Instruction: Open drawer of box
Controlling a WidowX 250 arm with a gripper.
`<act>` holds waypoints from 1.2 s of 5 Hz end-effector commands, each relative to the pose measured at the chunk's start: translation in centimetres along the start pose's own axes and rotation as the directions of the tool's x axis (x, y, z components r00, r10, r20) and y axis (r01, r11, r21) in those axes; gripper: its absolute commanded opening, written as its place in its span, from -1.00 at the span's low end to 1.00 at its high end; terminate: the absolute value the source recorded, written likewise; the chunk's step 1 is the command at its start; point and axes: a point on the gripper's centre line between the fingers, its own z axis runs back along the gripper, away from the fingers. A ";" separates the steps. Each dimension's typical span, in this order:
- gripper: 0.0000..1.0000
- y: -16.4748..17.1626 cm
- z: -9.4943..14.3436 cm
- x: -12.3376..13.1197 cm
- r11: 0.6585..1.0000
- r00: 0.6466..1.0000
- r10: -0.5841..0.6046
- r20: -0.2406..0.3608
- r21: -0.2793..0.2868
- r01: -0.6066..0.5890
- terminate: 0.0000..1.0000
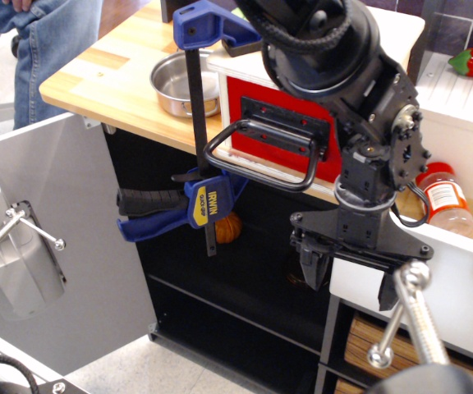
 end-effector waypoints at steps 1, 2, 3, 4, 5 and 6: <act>1.00 0.0 0.0 0.0 1.000 1.000 0.000 0.000 0.000 0.000 -1.00; 1.00 0.6 4.5 0.9 0.997 1.000 -0.028 0.013 -0.072 0.029 -1.00; 1.00 2.5 7.6 2.4 0.995 0.998 -0.050 0.041 -0.088 0.053 -1.00; 1.00 4.6 10.1 4.0 0.991 0.990 -0.086 0.112 -0.095 0.097 -1.00; 1.00 6.6 11.2 5.4 0.986 0.981 -0.150 0.119 -0.053 0.158 -1.00; 1.00 7.8 10.7 5.7 0.978 0.971 -0.207 0.117 -0.007 0.209 -1.00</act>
